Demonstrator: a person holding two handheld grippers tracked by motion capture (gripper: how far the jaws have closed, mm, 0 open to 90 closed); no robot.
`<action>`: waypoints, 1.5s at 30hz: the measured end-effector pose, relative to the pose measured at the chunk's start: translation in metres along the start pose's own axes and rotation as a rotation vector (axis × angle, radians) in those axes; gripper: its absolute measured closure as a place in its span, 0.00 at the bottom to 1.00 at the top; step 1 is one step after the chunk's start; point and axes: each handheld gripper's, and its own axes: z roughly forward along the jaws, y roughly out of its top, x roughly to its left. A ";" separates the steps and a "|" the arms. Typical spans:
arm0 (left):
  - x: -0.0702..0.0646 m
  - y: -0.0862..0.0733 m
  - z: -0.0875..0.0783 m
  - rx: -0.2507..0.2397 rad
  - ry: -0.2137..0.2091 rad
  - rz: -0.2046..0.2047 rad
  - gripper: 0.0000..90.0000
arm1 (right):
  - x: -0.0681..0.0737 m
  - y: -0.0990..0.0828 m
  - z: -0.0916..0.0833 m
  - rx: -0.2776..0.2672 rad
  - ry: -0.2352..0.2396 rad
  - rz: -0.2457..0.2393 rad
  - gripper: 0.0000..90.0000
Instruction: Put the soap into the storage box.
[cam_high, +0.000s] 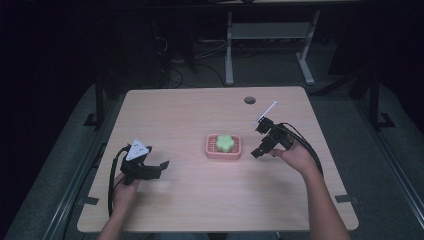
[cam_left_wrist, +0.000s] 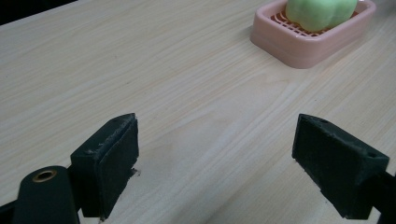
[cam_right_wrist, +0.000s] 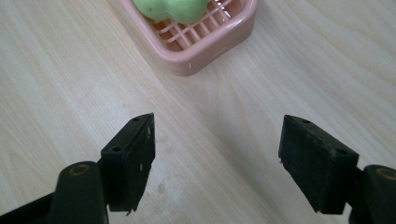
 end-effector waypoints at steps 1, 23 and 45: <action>0.000 0.000 0.000 0.000 0.000 0.000 0.16 | 0.000 -0.002 0.000 0.001 -0.004 -0.001 0.30; -0.001 0.000 0.001 0.002 -0.001 0.002 0.16 | 0.000 -0.040 -0.001 -0.014 0.001 0.031 0.30; -0.001 0.000 0.001 0.009 -0.004 0.004 0.16 | 0.000 -0.083 -0.010 -0.057 -0.007 0.082 0.30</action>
